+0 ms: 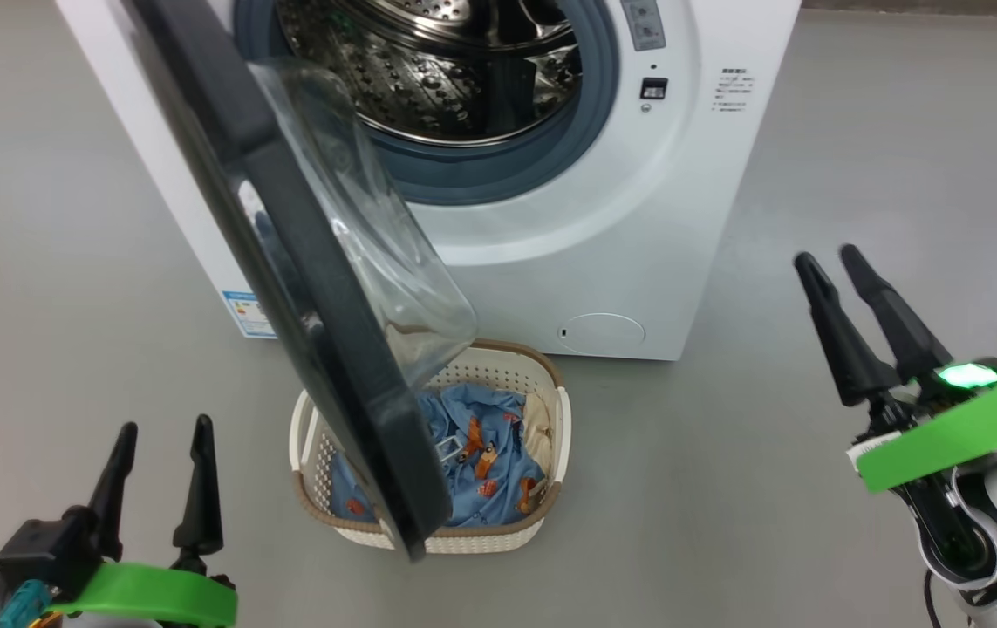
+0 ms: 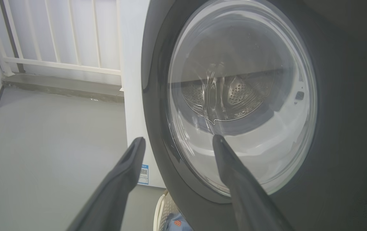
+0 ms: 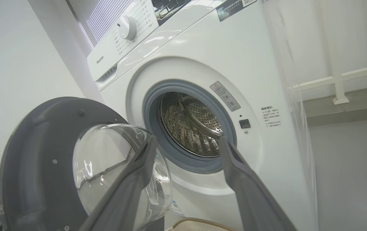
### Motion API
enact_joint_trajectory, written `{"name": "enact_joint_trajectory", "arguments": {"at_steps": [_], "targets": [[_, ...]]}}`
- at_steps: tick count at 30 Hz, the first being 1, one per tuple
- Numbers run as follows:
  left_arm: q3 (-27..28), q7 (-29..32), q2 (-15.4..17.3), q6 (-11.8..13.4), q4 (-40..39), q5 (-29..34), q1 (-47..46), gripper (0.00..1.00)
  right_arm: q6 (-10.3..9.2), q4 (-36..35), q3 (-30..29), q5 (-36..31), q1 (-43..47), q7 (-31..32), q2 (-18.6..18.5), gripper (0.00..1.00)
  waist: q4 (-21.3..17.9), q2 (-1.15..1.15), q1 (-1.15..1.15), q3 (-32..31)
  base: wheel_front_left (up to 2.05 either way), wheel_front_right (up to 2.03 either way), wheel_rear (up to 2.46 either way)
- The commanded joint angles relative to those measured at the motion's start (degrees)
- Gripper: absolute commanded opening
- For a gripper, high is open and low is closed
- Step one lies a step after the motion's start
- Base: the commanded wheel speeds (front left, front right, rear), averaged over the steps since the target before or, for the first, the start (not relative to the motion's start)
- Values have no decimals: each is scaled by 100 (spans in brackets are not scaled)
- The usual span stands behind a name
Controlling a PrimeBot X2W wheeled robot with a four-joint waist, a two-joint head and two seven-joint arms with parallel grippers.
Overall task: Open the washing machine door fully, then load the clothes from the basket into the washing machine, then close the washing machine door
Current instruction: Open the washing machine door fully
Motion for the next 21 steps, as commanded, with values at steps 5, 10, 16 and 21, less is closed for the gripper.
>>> {"name": "enact_joint_trajectory", "arguments": {"at_steps": [5,10,16,21], "targets": [[272,-37,191,4,-284,-16,-20,100,33,188,-506,-954,428,-196,244,100,-139,0,0,13,0,0,0],[311,-37,163,4,-351,-10,24,100,33,217,-1245,-1821,803,-204,816,100,-234,0,0,38,0,0,0],[322,-37,186,4,-399,-4,11,100,33,495,-1686,-2598,1051,-205,1177,100,-335,0,0,68,0,0,0],[328,-37,168,4,-447,24,30,100,33,786,-1684,-2986,1066,-205,1263,100,-382,0,0,80,0,0,0]]}}
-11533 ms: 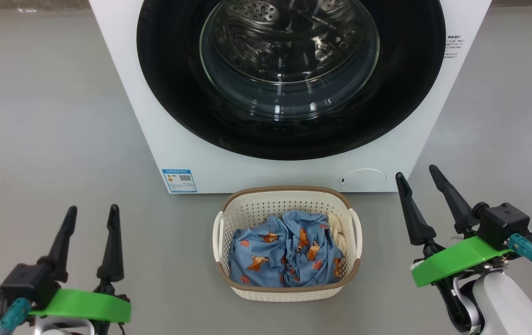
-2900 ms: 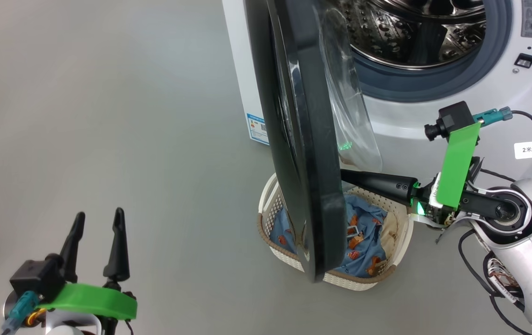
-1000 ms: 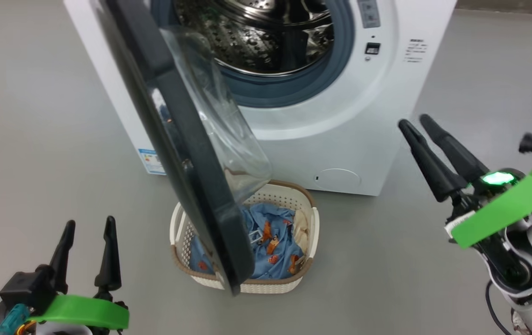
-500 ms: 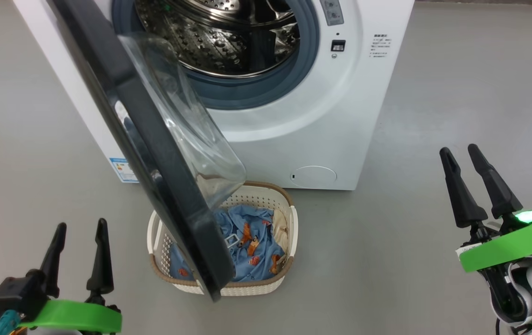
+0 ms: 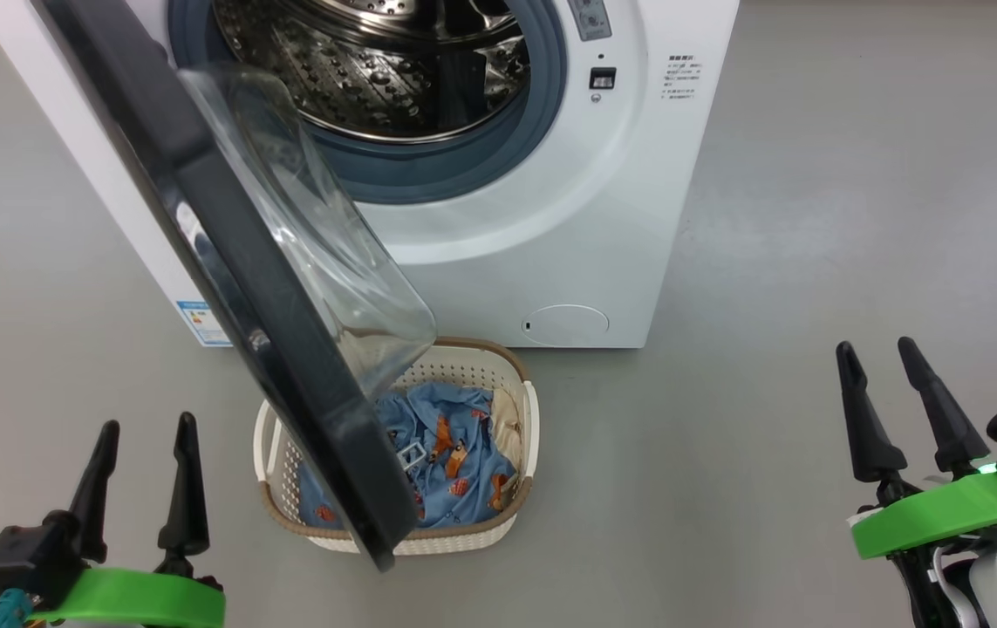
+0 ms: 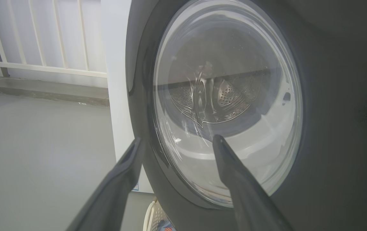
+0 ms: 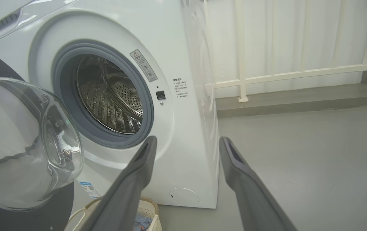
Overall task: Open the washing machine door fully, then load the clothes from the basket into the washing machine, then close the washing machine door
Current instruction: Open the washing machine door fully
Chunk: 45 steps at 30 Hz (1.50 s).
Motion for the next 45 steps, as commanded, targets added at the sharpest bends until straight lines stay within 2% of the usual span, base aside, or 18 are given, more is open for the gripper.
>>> {"name": "enact_joint_trajectory", "arguments": {"at_steps": [1,16,45], "targets": [[203,-37,125,4,-182,26,-86,100,33,-74,107,-95,-55,-46,-55,100,-9,0,0,11,0,0,0],[177,-37,85,4,-202,65,-128,100,33,76,48,-311,-185,-47,18,100,56,0,0,39,0,0,0],[196,-37,26,4,-199,99,-60,100,33,253,104,-316,-192,-47,35,100,58,0,0,-64,0,0,0]]}}
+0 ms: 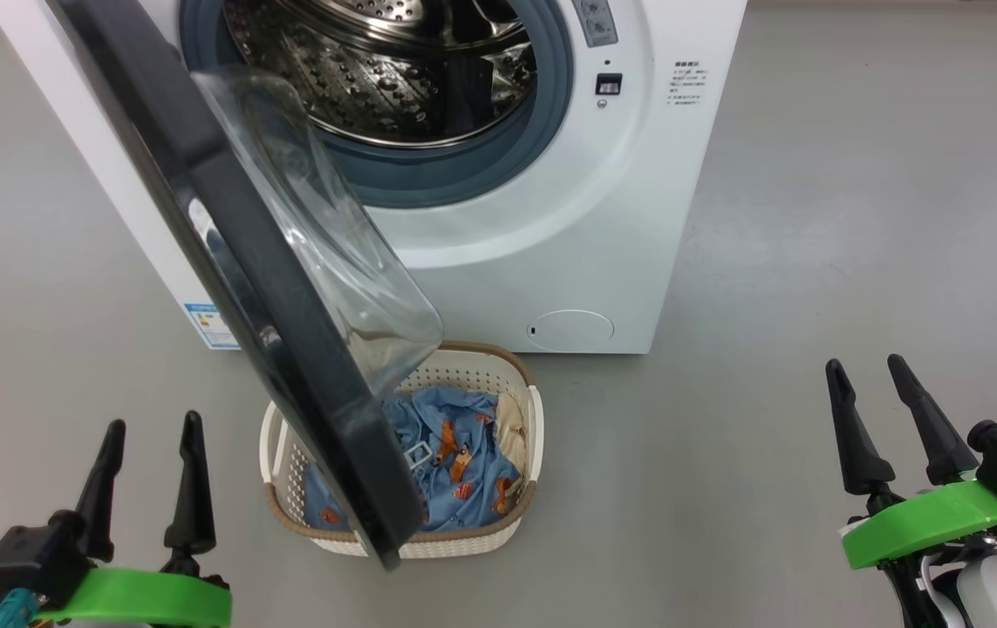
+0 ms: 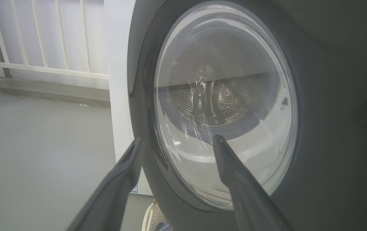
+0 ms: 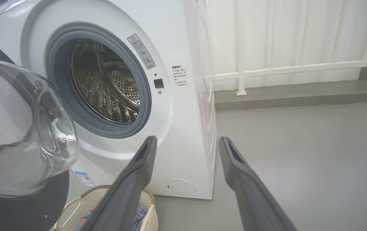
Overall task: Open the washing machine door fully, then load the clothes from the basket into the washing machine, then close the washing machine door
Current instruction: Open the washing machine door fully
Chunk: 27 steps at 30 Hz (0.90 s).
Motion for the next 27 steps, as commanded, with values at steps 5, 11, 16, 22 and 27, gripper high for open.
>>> {"name": "enact_joint_trajectory", "arguments": {"at_steps": [5,11,16,22,27], "targets": [[194,-37,102,4,-187,97,-50,100,33,-104,109,-12,-165,-47,-81,100,1,0,0,-11,0,0,0],[182,-37,110,4,-224,68,-70,12,33,-97,102,-15,-181,-47,-77,100,7,0,0,9,0,0,0],[169,-37,105,4,-703,120,-109,0,33,-99,94,-17,-190,-47,-73,100,26,0,0,31,0,0,0],[265,-37,7,64,-1797,381,-122,0,33,-107,98,-18,-194,-47,-69,100,68,0,0,58,0,0,0],[14,-37,-66,37,-2844,479,-65,0,33,-97,162,-2,-195,-47,-52,100,94,0,0,84,0,0,0]]}}
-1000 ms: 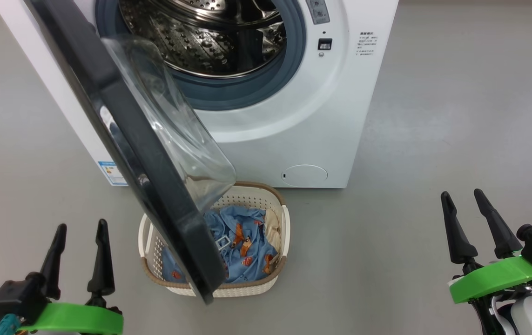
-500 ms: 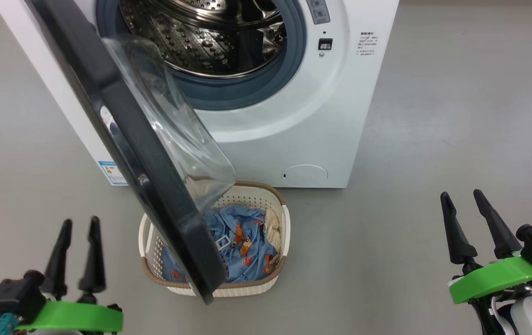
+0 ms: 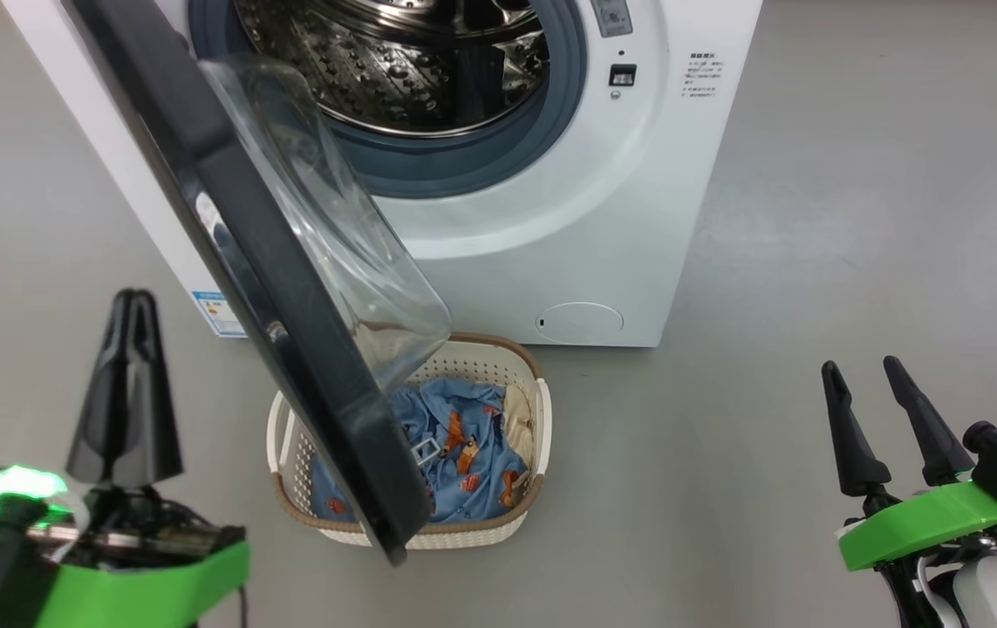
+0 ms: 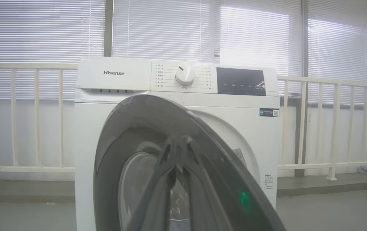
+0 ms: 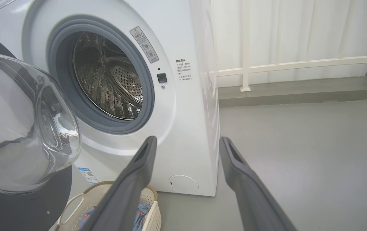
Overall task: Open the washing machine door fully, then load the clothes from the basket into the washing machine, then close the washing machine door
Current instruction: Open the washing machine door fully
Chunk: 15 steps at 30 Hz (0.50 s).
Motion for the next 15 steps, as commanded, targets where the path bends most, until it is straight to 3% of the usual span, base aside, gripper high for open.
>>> {"name": "enact_joint_trajectory", "arguments": {"at_steps": [1,6,15], "targets": [[52,-32,130,20,-297,84,-32,0,32,-106,151,3,-191,-47,-47,100,0,0,0,-4,0,0,0],[-772,74,412,1,-869,47,172,0,32,-101,193,19,-224,-47,-40,100,-1,0,0,33,0,0,0],[-1829,449,453,-3,-1099,-356,120,0,32,-58,281,53,-272,-47,35,100,-9,0,0,59,0,0,0]]}}
